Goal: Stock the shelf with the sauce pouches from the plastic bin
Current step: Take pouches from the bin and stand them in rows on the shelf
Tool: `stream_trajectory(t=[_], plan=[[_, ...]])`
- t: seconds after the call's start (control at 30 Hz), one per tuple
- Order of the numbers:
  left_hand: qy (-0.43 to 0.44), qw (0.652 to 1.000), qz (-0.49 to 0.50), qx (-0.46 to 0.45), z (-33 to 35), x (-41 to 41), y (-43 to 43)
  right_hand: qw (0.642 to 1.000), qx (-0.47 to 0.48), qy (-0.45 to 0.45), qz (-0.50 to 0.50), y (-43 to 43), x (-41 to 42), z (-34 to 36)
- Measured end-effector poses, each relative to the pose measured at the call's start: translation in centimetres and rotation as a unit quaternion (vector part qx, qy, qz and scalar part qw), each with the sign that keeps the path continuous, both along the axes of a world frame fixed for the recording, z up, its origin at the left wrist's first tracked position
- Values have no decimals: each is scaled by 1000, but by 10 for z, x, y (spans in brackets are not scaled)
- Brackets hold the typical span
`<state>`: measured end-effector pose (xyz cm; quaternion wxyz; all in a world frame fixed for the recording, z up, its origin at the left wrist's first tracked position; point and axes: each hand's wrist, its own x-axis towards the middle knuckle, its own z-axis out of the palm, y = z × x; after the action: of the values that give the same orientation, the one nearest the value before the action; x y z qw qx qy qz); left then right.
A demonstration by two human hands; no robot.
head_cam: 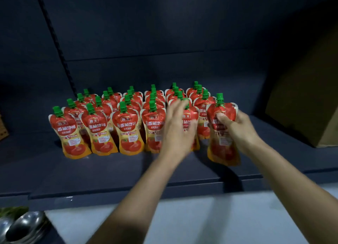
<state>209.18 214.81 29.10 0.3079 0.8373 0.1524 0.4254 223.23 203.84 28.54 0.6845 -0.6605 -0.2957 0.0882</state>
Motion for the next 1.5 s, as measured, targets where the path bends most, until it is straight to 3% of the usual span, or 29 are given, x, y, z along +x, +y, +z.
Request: stream_trajectory(t=[0.1,0.23,0.4,0.67,1.23,1.4,1.5], plan=[[57,996,50,41,39,10,27,999,15,16,35,3,19,-1],[239,965,54,96,61,30,52,995,-16,26,99,1,38,-7],[315,936,33,152,70,41,59,989,-106,-16,97,-3,64,0],[326,937,25,124,75,45,61,983,-127,-80,102,12,82,2],[354,929,40,100,80,49,58,983,-124,-81,110,16,85,2],[353,925,61,126,75,48,56,984,-136,-54,99,15,80,0],[358,916,76,164,68,46,54,981,-167,-83,52,12,70,-5]])
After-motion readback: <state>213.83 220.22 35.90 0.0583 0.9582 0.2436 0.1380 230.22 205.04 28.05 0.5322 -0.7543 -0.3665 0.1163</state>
